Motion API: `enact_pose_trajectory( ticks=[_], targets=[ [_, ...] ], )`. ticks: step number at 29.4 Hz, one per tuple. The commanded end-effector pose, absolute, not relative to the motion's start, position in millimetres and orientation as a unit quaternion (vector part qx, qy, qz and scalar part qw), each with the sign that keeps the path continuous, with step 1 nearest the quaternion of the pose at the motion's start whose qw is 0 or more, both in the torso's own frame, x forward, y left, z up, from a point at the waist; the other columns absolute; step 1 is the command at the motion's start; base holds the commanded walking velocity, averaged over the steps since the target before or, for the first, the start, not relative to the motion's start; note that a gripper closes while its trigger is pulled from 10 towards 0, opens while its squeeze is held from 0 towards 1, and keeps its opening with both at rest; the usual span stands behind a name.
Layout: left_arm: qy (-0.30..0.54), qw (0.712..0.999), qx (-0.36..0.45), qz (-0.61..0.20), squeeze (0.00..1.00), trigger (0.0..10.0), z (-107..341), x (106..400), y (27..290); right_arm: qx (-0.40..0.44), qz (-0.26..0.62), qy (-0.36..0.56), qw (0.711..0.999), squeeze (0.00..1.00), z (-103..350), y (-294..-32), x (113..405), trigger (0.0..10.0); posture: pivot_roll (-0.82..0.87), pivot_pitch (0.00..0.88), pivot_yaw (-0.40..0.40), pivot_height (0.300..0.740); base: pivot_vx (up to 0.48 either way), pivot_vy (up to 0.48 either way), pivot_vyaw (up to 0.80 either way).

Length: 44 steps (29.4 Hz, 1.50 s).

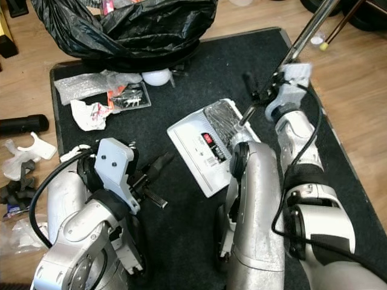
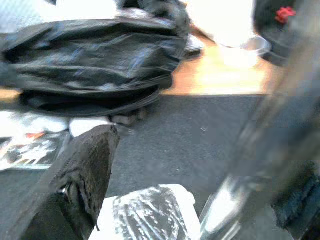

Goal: Sweep floor

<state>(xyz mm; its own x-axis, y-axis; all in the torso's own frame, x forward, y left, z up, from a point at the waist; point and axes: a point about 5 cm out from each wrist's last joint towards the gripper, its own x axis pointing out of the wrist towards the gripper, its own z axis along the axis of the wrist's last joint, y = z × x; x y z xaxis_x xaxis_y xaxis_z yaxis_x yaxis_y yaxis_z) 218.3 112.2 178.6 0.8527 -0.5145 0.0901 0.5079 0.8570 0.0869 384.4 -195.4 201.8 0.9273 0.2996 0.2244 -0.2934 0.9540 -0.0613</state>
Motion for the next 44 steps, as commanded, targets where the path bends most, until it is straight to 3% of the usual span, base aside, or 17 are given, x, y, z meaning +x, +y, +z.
enact_pose_trajectory(
  ticks=[1,9,12,17,18,19,20,29,44],
  targets=[
    [-0.048,0.966,0.025,-0.252,0.00,10.0,174.4,215.5,112.2,-0.050,0.179,-0.105,0.977,0.00,194.0,-200.4,377.2,10.0,-0.10,0.349,-0.133,0.330,0.000,0.000,0.00],
    [-0.048,0.967,0.025,-0.251,0.00,10.0,174.0,215.6,112.5,-0.127,0.211,-0.110,0.963,0.00,200.2,-207.6,370.0,10.0,-0.10,0.349,-0.133,0.330,0.000,0.000,0.00],
    [-0.048,0.967,0.025,-0.250,0.00,10.0,173.7,215.7,113.1,-0.193,0.223,-0.103,0.950,0.00,205.5,-217.8,363.1,10.0,-0.10,0.349,-0.133,0.330,0.000,0.000,0.00],
    [-0.048,0.967,0.025,-0.250,0.00,10.0,173.7,216.1,113.6,-0.200,0.220,-0.106,0.949,0.00,209.9,-221.7,361.7,10.0,-0.11,0.349,-0.132,0.330,0.000,0.000,0.00],
    [-0.048,0.967,0.025,-0.250,0.00,10.0,173.7,216.2,113.8,-0.197,0.215,-0.109,0.950,0.00,212.4,-224.4,361.4,9.0,-0.11,0.349,-0.132,0.330,0.000,0.000,0.00],
    [-0.049,0.967,0.026,-0.250,0.00,10.0,173.7,216.3,113.9,-0.190,0.209,-0.115,0.952,0.00,214.8,-227.0,361.2,0.5,-0.11,0.349,-0.132,0.330,0.000,0.000,0.00],
    [-0.049,0.967,0.026,-0.250,0.00,10.0,173.7,216.2,114.0,-0.180,0.204,-0.121,0.955,0.00,216.6,-229.0,361.2,0.0,-0.11,0.349,-0.132,0.330,0.000,0.000,0.00],
    [-0.050,0.967,0.027,-0.250,0.00,10.0,173.7,217.2,114.1,-0.111,0.177,-0.144,0.967,0.00,219.6,-235.1,364.6,0.0,-0.10,0.347,-0.130,0.330,0.000,0.000,0.00],
    [-0.049,0.967,0.029,-0.250,0.00,10.0,174.3,216.1,114.8,-0.078,0.186,-0.143,0.969,0.00,221.2,-245.7,365.0,0.0,-0.10,0.351,-0.126,0.330,0.000,0.000,0.00]
  ],
)
